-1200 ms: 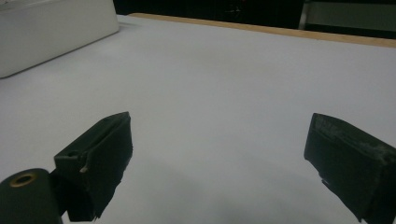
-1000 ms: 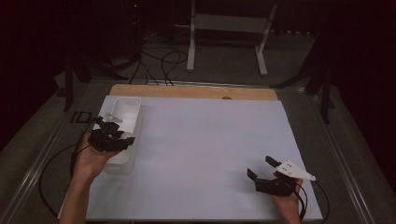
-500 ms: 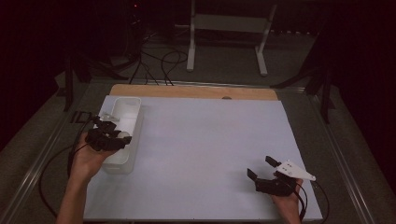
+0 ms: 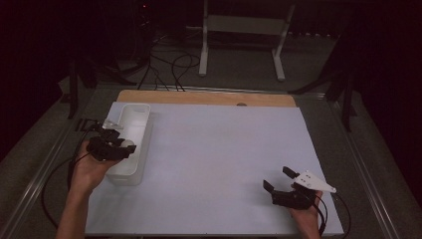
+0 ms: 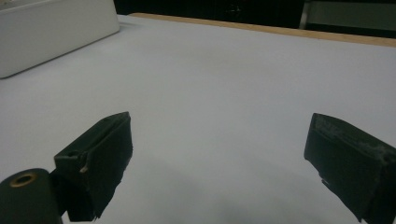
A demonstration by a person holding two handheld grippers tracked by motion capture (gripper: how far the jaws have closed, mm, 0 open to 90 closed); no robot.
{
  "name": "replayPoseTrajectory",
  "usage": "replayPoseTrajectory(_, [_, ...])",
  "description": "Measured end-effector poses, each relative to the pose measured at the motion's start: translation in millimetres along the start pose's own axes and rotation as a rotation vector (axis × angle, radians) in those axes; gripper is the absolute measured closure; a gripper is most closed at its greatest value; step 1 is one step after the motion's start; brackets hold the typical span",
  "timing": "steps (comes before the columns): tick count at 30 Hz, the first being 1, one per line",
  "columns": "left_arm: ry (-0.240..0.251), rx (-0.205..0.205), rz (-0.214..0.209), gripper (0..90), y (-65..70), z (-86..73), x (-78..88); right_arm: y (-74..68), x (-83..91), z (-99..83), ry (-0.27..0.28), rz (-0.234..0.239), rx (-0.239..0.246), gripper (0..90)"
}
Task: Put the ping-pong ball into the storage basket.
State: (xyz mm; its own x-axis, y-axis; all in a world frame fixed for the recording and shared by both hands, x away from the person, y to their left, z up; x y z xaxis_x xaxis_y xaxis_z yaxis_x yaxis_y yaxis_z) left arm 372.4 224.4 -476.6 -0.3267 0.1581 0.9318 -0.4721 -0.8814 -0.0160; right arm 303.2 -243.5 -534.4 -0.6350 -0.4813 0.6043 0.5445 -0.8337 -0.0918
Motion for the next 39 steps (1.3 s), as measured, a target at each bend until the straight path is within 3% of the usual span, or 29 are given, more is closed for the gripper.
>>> replayPoseTrajectory(13, [-0.016,-0.016,0.014,51.4,-5.1,-0.4,0.5,0.2,0.2,0.1,0.001,0.000,0.001,7.3])
replayPoseTrajectory(39, [-0.035,0.009,0.018,51.2,-14.9,-0.3,-4.9,0.3,0.3,0.3,0.002,-0.001,0.001,7.3])
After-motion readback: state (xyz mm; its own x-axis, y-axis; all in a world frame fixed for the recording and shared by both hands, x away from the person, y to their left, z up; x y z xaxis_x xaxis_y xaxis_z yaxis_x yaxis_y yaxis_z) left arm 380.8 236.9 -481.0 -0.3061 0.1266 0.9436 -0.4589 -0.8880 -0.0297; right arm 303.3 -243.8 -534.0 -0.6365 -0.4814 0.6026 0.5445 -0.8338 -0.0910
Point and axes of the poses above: each handheld gripper's, and its own axes: x roughly backward along the jaws, z roughly out of its top, y roughly to its right, the point moved 9 cm from there along -x, roughly forward along the jaws, and after that the axes turned 15 degrees about -y, right-handed, at the moved point
